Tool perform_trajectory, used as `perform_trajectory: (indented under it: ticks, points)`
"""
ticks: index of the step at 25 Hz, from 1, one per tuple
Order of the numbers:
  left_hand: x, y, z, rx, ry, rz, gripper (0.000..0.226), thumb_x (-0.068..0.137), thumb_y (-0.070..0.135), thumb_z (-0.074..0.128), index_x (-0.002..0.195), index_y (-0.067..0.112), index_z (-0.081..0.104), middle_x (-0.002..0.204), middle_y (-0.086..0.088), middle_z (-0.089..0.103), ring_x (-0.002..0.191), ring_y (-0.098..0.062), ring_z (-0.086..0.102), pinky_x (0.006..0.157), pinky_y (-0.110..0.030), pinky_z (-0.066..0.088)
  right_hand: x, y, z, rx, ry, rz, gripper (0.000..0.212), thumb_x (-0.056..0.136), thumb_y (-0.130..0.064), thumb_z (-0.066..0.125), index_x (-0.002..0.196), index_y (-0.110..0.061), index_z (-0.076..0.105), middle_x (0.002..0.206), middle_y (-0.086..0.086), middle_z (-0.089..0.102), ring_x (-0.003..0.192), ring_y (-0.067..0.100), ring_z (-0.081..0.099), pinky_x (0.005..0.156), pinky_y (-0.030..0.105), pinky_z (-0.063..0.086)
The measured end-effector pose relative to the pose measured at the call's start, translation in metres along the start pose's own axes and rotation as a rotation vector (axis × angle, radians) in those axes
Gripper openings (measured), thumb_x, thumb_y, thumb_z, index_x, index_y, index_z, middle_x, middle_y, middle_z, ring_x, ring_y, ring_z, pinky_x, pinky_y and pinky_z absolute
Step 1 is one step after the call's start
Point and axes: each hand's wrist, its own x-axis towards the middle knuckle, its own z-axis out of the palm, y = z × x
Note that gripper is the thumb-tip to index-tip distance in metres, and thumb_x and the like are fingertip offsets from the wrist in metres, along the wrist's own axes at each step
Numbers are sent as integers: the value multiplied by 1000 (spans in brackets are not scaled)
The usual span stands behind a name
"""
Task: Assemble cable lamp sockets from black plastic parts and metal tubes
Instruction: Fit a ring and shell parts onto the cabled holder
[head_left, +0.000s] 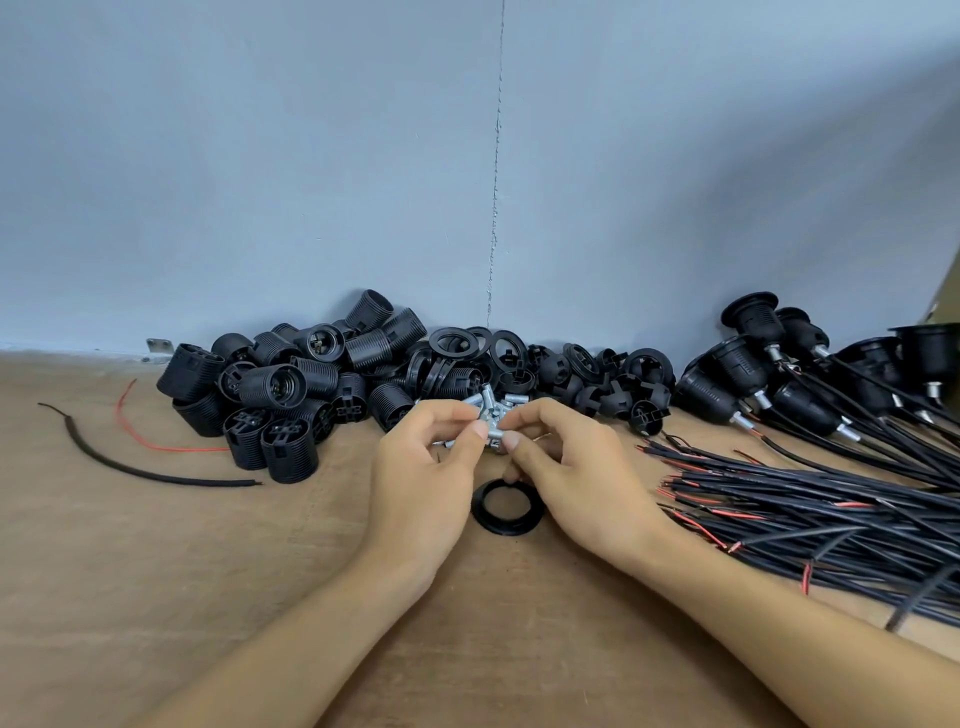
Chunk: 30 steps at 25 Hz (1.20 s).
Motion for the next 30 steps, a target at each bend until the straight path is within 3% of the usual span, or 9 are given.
perform_trajectory:
  ticks: [5,8,14,19,23,30]
  points:
    - [1,-1,-3,-135,-67,-93,15,94,13,71,97,25,78,78,7,76,46,-4,49,48,-12,42,-1,-3,-2,163,18,6,11,94,-11,67,95,-21,70,82,-5,74,76,9,72,75,24,59]
    - [5,-2,-7,-154,-103,-113,14,92,14,73,90,25,82,69,6,73,46,-6,50,47,-11,40,-1,-5,-6,186,8,-7,10,93,-8,69,97,-17,70,84,-2,75,78,9,72,78,20,56]
    - [6,-3,-13,-103,-252,-43,27,95,17,70,92,42,81,87,2,79,49,-8,54,51,-11,43,1,-4,-10,232,5,-18,10,93,-7,69,98,-15,72,82,-2,77,78,12,74,80,22,57]
    - [6,-5,-11,-44,-259,-26,21,95,15,69,108,30,74,88,5,80,50,-8,59,51,-11,43,6,0,-13,282,-10,13,6,94,-14,69,97,-13,73,79,7,76,70,17,69,76,32,59]
    - [6,-6,-10,-52,-251,-30,17,93,18,72,102,32,72,85,5,79,51,-8,60,50,-12,43,7,4,-13,329,-29,18,6,93,-14,69,97,-12,73,76,1,75,67,12,66,70,23,55]
    - [8,-7,-12,-83,-218,-22,17,92,16,74,97,32,78,81,5,78,50,-8,56,50,-11,43,9,4,-12,370,-58,32,6,93,-10,69,97,-10,73,81,8,76,69,14,68,72,25,57]
